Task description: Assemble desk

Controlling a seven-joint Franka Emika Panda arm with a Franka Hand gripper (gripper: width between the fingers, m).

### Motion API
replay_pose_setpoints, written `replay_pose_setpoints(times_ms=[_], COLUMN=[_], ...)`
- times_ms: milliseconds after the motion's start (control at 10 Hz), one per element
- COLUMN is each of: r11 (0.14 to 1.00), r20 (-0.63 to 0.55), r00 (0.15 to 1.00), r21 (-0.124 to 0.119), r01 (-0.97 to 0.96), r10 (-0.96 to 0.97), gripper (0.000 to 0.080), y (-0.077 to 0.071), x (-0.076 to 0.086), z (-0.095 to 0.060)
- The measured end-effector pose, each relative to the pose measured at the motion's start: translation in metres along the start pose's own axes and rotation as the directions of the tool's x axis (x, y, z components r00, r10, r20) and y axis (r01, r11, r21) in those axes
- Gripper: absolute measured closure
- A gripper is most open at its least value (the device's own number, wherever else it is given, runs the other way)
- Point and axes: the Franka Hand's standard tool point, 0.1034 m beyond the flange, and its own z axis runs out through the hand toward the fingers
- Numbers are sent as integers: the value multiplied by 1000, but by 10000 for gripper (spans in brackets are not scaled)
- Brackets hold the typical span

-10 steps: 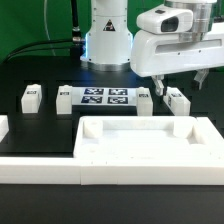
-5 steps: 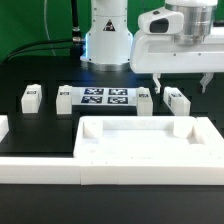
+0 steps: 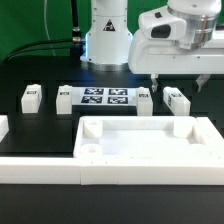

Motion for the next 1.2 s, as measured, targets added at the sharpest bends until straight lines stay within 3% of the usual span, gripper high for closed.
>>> replay_pose_setpoints(times_ms=[200,400,500,800,900,1000,1200], r11=[1000,999,998,999,998,998,998], r20=[134,275,287,468,488,546,589], r00=[991,961,957,884,873,837,808], r21=[-3,25,44,25,57,63,64], r01=[-1,-29,-46,-36,-28,-29,-24], r10=[2,21,32,21,-3,-10,-19], gripper=[150,150,150,150,150,150,150], y=[-9,-29,-32,-26,-27,-26,-29], x=[-3,-7,-1,-9,-6,-13,-5], z=[8,8,8,13,18,19,26])
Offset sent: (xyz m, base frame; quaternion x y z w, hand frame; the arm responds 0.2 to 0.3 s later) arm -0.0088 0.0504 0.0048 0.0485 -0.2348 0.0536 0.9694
